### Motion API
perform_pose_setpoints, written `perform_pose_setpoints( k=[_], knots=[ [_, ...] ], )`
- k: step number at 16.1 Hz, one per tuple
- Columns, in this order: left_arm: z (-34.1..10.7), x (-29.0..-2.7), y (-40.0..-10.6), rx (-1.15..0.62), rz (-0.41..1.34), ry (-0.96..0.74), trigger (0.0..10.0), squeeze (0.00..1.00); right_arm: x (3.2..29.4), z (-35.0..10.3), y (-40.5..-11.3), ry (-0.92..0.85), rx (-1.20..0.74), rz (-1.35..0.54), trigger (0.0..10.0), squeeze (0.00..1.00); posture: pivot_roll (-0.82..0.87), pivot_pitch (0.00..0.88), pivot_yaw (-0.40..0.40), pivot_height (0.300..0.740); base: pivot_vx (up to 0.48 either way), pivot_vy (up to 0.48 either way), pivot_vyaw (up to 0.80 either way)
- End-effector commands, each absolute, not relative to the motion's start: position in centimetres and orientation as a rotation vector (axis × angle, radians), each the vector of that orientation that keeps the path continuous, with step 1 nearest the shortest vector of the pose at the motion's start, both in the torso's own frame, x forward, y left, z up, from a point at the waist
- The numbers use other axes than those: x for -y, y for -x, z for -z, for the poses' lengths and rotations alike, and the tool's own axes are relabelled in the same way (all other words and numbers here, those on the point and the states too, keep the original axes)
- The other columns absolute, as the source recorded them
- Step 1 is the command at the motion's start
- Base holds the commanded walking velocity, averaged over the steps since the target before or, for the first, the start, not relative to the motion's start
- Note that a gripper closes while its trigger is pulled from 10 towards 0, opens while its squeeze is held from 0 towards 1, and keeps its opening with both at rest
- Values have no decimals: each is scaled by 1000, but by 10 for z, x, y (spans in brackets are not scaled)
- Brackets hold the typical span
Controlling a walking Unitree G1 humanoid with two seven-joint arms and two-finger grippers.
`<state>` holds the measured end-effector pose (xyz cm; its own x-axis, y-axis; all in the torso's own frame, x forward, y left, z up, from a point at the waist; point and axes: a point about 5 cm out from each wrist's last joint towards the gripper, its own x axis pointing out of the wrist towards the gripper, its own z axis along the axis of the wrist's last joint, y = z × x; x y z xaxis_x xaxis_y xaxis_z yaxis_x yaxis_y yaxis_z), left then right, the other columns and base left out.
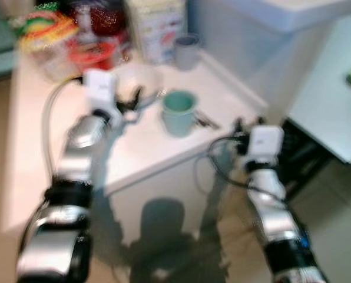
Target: Setting the table
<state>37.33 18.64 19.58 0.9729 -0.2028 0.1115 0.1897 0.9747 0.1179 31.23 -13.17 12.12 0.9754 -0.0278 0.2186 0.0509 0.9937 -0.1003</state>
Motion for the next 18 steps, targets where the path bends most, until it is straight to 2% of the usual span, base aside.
perform_pose_setpoints(
  k=[1,6,11,18],
  knots=[
    [-202,-172,-375,145,237,-102,10000,0,146,-121,-312,114,217,82,10000,0,78,0,70,740,0,0,0],
    [-204,-175,-377,146,218,-122,10000,0,146,-121,-312,112,219,86,10000,0,77,0,74,740,0,0,0],
    [-219,-187,-387,150,225,-224,10000,0,146,-121,-312,105,219,90,10000,0,80,0,81,740,0,0,0],
    [-225,-187,-402,75,344,-520,10000,0,145,-122,-310,102,229,98,10000,0,69,0,95,740,0,0,0]
  ],
)
